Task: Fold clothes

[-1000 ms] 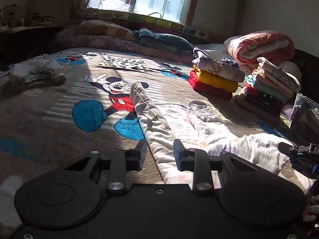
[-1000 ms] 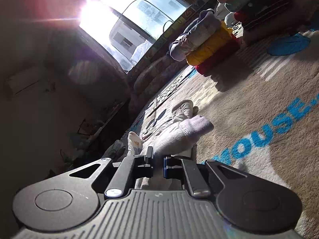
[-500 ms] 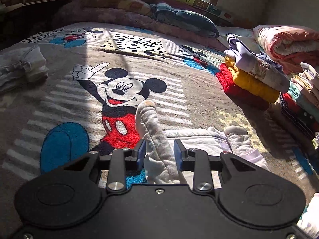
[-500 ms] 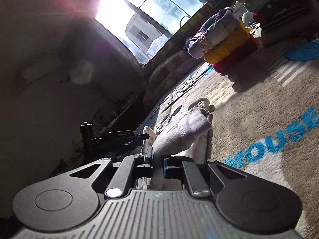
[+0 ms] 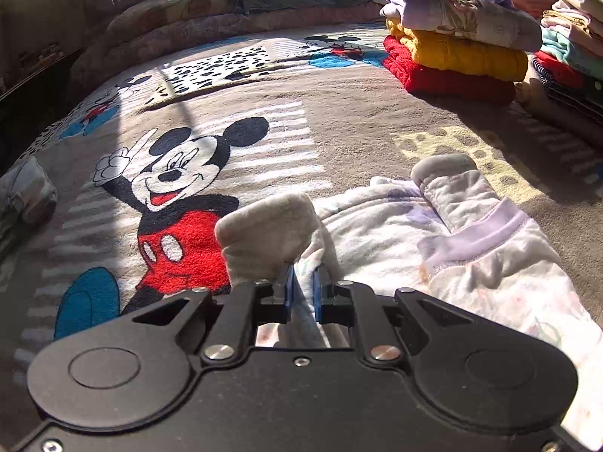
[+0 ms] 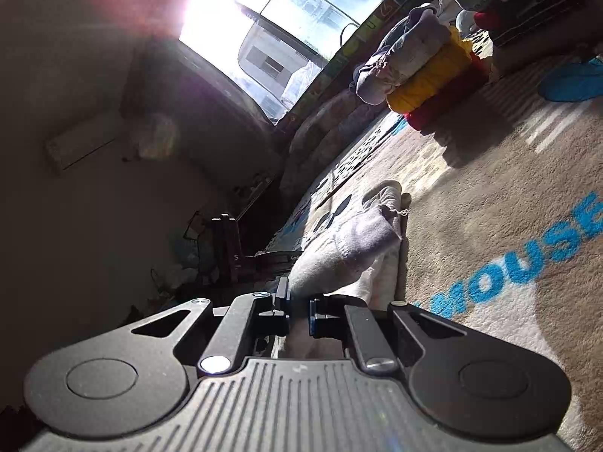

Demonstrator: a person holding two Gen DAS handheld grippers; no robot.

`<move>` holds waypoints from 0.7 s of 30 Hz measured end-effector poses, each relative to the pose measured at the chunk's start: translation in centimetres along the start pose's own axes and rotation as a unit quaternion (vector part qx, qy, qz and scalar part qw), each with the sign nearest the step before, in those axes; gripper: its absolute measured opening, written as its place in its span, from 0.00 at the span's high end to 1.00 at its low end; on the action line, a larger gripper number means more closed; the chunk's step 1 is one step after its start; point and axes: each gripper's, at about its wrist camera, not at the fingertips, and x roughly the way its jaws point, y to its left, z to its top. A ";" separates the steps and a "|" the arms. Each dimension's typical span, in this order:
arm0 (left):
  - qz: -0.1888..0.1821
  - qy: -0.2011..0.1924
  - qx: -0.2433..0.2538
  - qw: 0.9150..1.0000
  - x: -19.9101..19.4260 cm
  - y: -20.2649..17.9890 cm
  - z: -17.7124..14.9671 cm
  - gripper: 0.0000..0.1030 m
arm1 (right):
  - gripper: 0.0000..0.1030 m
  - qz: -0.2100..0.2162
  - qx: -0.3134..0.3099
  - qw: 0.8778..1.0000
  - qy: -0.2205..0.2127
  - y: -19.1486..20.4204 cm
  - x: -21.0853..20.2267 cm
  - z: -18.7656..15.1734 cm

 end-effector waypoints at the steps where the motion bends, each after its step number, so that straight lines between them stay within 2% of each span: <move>1: -0.007 0.003 -0.003 1.000 0.1 0.2 0.1 0.86 | 0.90 0.000 0.001 1.000 0.001 0.0 0.0 0.0; 2: -0.016 0.006 -0.008 1.000 0.1 0.5 0.2 0.83 | 0.90 -0.002 0.002 1.000 0.002 -0.1 0.1 0.0; 4: -0.050 0.007 -0.024 0.998 -0.8 1.2 0.8 0.70 | 0.90 -0.004 0.004 1.000 0.004 -0.2 0.2 0.0; 6: -0.076 -0.003 -0.039 0.996 -2.0 2.0 1.2 0.70 | 0.90 -0.005 0.006 1.000 0.005 -0.2 0.1 0.0; 8: -0.086 -0.021 -0.052 0.995 -3.2 3.0 1.5 0.70 | 0.90 -0.004 0.007 1.000 0.005 -0.2 0.2 0.1; 12: -0.062 -0.042 -0.078 0.994 -3.6 4.8 2.2 0.71 | 0.90 -0.001 0.005 1.000 0.005 -0.2 0.2 0.1; 14: -0.049 -0.039 -0.084 0.994 -2.6 5.3 2.5 0.71 | 0.90 -0.003 0.007 1.000 0.006 -0.3 0.3 0.1; 17: -0.036 -0.026 -0.056 0.997 -0.5 4.6 3.1 0.74 | 0.90 -0.005 0.009 1.000 0.007 -0.5 0.4 0.1; 18: -0.033 -0.019 -0.033 0.999 0.2 4.2 3.1 0.74 | 0.90 -0.006 0.010 1.000 0.007 -0.5 0.5 0.1; 21: -0.034 0.018 0.012 0.999 2.7 3.1 3.1 0.75 | 0.90 -0.008 0.014 1.000 0.009 -0.8 0.7 0.2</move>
